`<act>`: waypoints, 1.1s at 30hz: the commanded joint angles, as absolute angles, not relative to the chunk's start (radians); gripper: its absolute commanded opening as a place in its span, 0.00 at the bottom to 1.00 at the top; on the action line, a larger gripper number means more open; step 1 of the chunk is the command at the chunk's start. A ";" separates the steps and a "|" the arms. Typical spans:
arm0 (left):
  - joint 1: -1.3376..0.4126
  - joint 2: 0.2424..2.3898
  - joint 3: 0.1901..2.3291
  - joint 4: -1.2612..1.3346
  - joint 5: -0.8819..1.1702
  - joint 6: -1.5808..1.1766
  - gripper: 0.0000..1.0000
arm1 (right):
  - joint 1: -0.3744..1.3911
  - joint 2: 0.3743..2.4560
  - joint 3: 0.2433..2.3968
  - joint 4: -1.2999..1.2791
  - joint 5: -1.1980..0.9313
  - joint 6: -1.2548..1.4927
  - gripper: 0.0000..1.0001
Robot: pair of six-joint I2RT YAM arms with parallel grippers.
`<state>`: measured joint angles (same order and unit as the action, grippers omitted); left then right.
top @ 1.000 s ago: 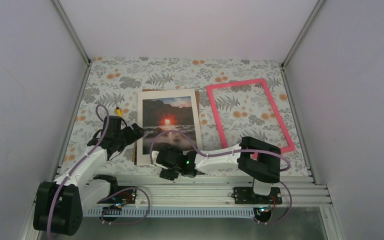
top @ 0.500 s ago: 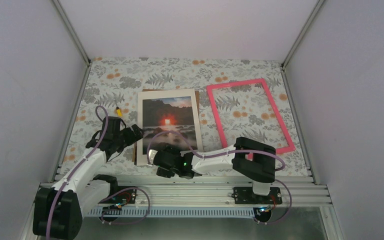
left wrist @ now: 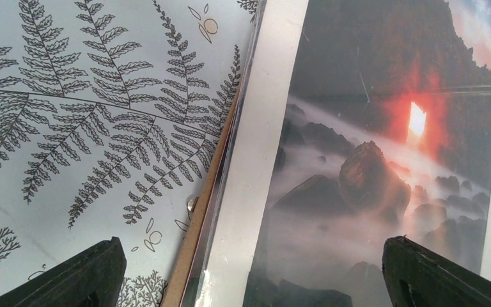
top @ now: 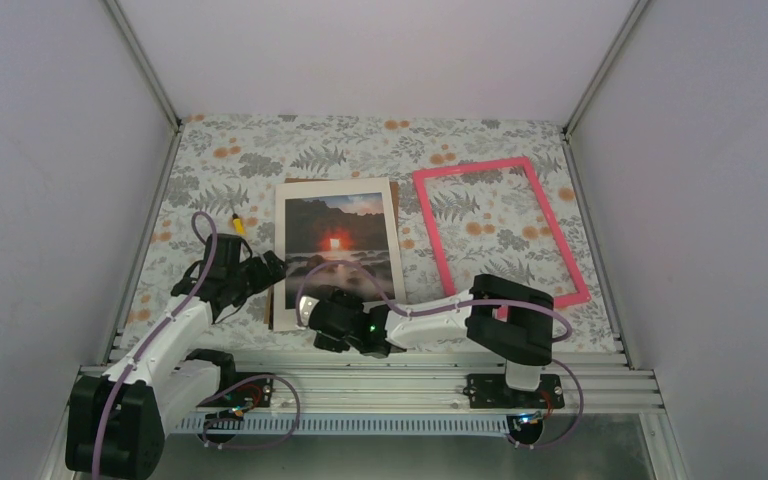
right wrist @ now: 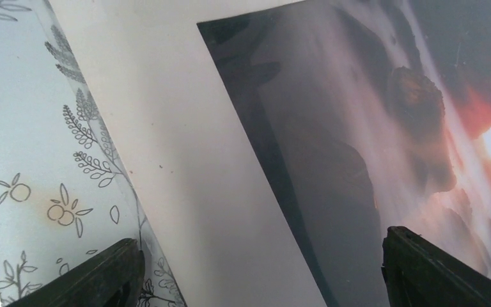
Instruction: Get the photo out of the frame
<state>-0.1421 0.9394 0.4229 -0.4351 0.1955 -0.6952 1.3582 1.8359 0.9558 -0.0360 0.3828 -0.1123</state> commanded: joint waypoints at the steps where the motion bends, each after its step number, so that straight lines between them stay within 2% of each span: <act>1: -0.140 0.935 0.424 -0.440 0.217 -0.680 1.00 | 1.345 1.777 0.947 -0.002 0.406 -0.112 0.84; 9: -0.158 0.971 0.405 -0.415 0.262 -0.678 1.00 | 1.332 1.759 0.952 -0.024 0.405 -0.103 0.83; 21: -0.186 1.016 0.405 -0.377 0.268 -0.690 1.00 | 1.333 1.789 0.947 -0.043 0.218 -0.185 0.83; 33: -0.251 1.092 0.400 -0.305 0.280 -0.721 1.00 | 1.251 1.831 0.925 -0.012 0.341 -0.163 0.83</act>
